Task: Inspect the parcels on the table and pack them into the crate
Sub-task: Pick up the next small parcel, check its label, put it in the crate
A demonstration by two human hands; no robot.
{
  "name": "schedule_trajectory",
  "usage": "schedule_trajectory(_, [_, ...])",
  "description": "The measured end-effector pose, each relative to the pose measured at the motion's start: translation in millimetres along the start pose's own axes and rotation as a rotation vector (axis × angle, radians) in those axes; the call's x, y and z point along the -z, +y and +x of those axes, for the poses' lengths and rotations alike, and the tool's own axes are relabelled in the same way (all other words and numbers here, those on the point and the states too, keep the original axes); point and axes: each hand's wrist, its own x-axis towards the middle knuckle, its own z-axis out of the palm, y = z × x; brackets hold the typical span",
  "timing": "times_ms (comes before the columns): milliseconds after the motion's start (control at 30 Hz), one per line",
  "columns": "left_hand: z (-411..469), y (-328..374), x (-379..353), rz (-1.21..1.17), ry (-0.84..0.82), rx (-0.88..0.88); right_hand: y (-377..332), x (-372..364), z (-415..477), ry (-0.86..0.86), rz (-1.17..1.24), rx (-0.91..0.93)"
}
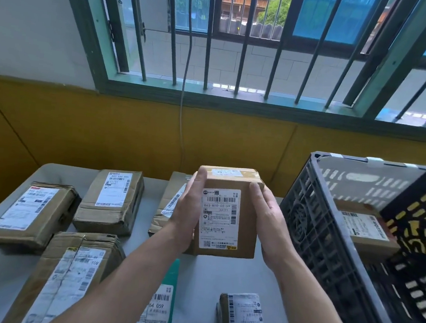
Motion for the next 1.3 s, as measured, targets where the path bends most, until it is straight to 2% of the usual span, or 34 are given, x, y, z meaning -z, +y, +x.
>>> schedule_trajectory(200, [-3.8, -2.9, 0.3, -0.035, 0.023, -0.063, 1.2, 2.5, 0.7, 0.037, 0.014, 0.03])
schedule_trajectory(300, [-5.9, -0.1, -0.8, -0.046, -0.007, -0.032, -0.5, -0.4, 2.0, 0.006, 0.048, 0.004])
schedule_trajectory(433, [-4.2, 0.8, -2.7, -0.034, -0.001, -0.012, -0.3, -1.1, 3.9, 0.082, 0.074, -0.003])
schedule_trajectory(667, [-1.6, -1.9, 1.8, -0.015, -0.004, -0.015, -2.8, -1.6, 4.5, 0.063, 0.048, -0.012])
schedule_trajectory(933, [0.5, -2.3, -2.3, 0.011, 0.05, 0.004, 2.1, -0.9, 3.3, 0.086, 0.086, 0.016])
schedule_trajectory(1300, [1.6, -4.6, -4.4, -0.003, 0.041, 0.01, 1.8, -2.0, 3.0, 0.085, 0.059, 0.048])
